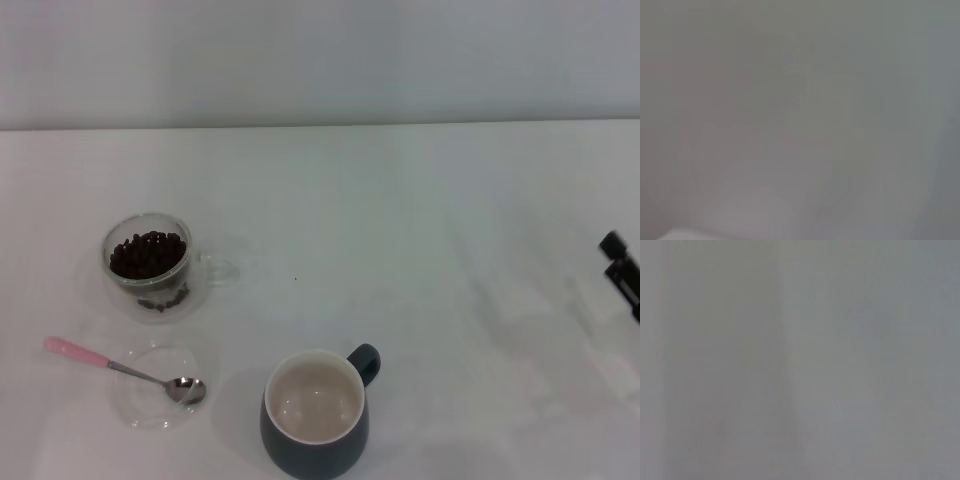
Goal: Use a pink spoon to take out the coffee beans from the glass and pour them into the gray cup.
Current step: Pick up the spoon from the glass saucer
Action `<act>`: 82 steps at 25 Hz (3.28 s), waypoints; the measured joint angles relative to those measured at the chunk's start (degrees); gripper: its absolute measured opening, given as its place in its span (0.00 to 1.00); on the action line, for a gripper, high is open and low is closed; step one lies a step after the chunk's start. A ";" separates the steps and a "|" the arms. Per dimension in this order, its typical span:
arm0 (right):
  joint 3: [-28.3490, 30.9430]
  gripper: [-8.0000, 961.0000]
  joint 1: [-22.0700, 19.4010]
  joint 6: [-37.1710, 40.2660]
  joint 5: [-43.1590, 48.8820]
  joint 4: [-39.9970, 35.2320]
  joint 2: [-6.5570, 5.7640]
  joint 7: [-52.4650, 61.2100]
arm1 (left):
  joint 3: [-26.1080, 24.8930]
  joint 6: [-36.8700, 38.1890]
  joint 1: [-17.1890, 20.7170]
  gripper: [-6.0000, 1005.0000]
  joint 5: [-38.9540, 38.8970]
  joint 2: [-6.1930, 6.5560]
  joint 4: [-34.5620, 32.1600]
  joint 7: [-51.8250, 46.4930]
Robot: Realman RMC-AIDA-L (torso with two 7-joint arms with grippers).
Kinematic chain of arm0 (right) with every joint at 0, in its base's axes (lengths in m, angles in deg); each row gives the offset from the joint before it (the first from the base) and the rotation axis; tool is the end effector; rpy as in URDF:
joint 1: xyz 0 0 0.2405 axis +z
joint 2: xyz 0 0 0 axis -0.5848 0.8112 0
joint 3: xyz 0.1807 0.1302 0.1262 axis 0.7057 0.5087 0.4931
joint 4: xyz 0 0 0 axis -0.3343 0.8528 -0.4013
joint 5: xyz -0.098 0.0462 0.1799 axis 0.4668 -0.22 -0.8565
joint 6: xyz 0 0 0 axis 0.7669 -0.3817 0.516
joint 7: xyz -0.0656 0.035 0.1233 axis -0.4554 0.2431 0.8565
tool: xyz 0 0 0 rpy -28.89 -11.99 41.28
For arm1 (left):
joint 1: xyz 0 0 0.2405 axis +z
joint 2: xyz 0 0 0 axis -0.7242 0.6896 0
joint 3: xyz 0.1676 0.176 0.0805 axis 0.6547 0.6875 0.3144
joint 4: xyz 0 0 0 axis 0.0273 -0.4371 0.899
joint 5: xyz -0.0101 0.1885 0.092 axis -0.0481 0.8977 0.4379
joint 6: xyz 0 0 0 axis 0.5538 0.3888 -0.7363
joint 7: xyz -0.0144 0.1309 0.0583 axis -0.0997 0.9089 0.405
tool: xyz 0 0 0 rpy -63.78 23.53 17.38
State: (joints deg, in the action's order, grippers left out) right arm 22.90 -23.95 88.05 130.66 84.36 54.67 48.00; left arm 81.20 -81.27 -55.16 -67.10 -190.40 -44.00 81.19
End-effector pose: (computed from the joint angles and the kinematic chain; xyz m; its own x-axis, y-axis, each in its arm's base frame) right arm 0.3725 0.2217 0.0020 0.5990 0.0112 -0.8007 -0.7726 -0.2545 -0.5816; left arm -0.3965 0.2063 0.0168 0.4215 -0.0179 0.9066 0.9052 -0.0517 -0.4218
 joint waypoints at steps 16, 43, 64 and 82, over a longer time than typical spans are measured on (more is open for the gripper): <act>1.20 0.72 0.97 0.14 0.46 0.65 0.09 -0.03 | 0.54 2.85 -2.71 0.87 26.71 3.16 -8.88 -46.25; 0.97 0.72 0.44 -1.19 0.59 1.89 0.10 -0.03 | 1.05 8.32 -7.70 0.81 34.02 1.47 -8.99 -46.95; 0.97 0.72 0.22 -2.91 0.26 2.53 0.10 0.02 | 1.06 5.72 -7.72 0.20 33.92 1.45 -9.08 -43.42; 1.25 0.72 0.11 -2.91 0.15 2.52 0.05 -0.03 | 0.65 -5.21 -7.67 0.14 33.71 2.33 -11.37 -43.91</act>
State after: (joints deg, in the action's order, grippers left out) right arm 24.15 -23.84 85.14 130.81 86.88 54.72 47.97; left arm 81.85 -86.48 -62.83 -33.39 -188.06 -55.36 37.29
